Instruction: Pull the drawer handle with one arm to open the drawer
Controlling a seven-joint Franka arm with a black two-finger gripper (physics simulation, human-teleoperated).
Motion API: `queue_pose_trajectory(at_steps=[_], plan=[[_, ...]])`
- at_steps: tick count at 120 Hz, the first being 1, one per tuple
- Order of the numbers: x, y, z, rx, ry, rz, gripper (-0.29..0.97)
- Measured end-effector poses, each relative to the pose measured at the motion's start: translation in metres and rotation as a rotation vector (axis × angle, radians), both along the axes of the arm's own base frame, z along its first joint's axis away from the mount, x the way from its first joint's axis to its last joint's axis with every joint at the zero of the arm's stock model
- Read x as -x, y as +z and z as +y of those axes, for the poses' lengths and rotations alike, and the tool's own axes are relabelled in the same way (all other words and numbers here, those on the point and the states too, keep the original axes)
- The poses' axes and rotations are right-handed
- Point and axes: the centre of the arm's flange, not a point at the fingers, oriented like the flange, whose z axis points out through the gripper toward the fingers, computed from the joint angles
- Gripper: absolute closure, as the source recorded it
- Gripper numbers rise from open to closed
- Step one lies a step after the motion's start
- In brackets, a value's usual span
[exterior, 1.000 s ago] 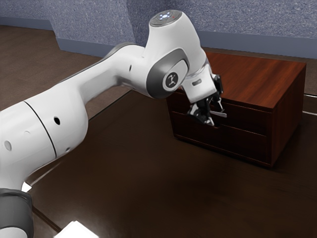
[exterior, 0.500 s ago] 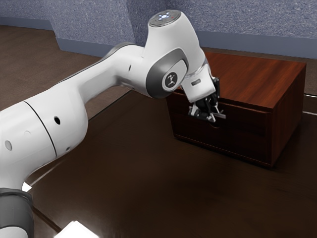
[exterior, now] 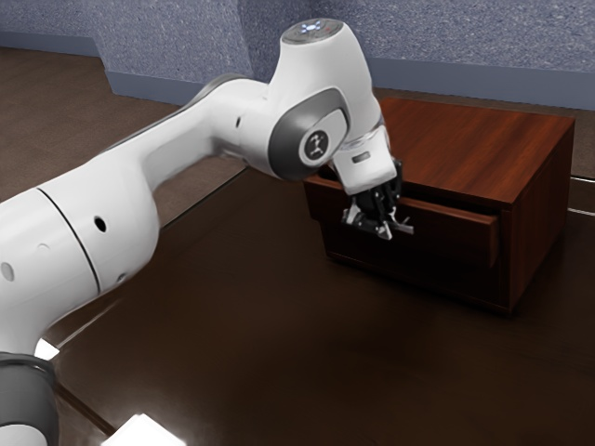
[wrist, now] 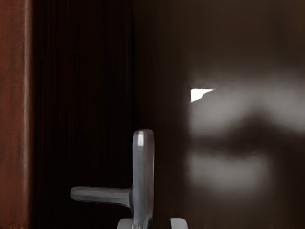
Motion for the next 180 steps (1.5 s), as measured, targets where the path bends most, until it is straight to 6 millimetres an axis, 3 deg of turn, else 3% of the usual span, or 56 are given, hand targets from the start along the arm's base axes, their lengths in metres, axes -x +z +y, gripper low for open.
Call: queue_pose_trajectory(at_steps=[56, 180], plan=[[0.019, 0.009, 0.009, -0.013, -0.016, 0.089, 0.70], [0.116, 0.019, 0.026, 0.002, -0.027, 0.105, 0.70]])
